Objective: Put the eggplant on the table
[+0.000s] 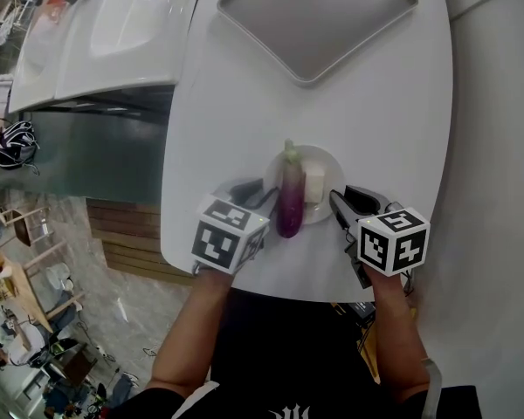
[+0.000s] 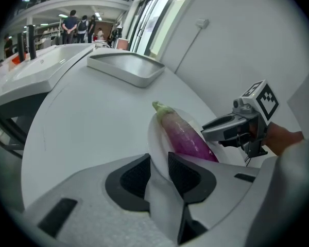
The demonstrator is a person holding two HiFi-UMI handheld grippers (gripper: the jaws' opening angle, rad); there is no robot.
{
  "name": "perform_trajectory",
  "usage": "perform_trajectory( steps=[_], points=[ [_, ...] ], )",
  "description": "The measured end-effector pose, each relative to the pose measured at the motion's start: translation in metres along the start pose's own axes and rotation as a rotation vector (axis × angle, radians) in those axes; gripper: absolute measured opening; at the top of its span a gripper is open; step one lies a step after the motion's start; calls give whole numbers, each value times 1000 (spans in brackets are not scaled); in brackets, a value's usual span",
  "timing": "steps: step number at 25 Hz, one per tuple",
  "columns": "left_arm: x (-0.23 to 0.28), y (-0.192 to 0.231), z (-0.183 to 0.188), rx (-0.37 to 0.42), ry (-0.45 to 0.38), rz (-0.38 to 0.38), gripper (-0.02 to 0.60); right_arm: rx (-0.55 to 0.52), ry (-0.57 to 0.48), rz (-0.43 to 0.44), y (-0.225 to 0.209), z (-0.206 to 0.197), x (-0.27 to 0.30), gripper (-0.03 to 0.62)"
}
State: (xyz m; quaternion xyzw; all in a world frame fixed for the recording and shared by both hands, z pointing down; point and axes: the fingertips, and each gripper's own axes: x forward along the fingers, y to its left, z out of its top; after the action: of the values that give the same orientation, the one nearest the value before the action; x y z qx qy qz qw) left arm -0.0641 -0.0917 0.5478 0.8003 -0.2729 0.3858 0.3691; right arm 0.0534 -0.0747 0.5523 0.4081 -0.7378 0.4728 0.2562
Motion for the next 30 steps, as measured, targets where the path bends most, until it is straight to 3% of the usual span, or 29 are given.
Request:
perform_trajectory(
  steps=[9,13,20,23,26,29,30],
  points=[
    [-2,0,1,74,0,56,103,-238,35,-126,2,3,-1,102],
    [-3,2,3,142,2,105,107,-320,48,-182,3,4,-2,125],
    [1,4,6,181,-29,107,107,-543,22,-271,6,11,2,129],
    [4,11,3,203,-49,117,109,-520,-25,-219,3,10,7,140],
    [-16,11,-11,201,-113,153,107,-535,-144,-112,19,1,-22,136],
    [-63,-10,-21,183,-291,99,96,-553,-285,11,58,-12,-88,50],
    [-82,-22,-20,191,-371,65,52,-565,-340,61,76,-14,-111,36]
  ],
)
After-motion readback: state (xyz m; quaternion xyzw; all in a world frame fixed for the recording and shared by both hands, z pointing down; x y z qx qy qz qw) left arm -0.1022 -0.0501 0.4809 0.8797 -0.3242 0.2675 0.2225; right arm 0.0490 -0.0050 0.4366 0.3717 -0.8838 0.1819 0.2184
